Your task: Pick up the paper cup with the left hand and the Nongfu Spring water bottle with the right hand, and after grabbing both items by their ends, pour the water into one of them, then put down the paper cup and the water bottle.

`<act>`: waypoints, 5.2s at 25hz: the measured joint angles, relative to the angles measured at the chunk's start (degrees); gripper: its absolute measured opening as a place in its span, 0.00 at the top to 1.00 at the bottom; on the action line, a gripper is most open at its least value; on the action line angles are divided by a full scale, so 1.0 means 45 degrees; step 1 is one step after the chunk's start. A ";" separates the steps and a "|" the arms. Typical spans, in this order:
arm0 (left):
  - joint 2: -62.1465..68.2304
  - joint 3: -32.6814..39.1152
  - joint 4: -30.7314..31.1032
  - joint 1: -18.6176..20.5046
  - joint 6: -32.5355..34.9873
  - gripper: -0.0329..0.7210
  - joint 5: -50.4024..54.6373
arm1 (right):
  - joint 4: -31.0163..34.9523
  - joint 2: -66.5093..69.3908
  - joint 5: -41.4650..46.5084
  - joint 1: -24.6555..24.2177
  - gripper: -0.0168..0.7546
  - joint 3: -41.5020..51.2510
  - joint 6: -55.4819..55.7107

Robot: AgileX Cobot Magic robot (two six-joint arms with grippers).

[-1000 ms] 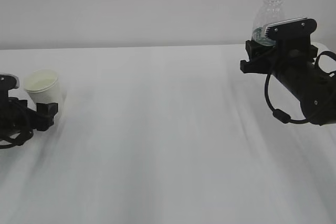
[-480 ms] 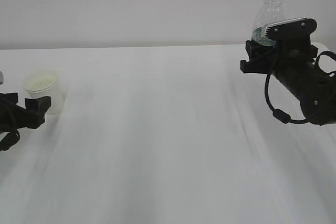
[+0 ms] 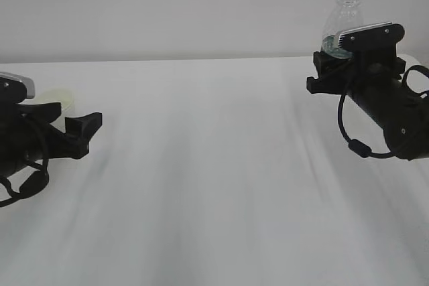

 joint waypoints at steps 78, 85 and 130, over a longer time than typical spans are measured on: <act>0.0006 0.0004 -0.2779 -0.0146 0.0000 0.18 0.0790 | 0.0246 0.2424 -0.1078 0.0000 0.37 0.0000 0.0689; 0.0006 0.0004 -0.2779 -0.0146 0.0000 0.18 0.0820 | 0.0246 0.2682 -0.1138 0.0000 0.37 0.0000 0.0735; 0.0006 0.0004 -0.2779 -0.0146 0.0019 0.18 0.1132 | -0.0006 0.2524 -0.2642 0.0000 0.19 0.1910 0.1264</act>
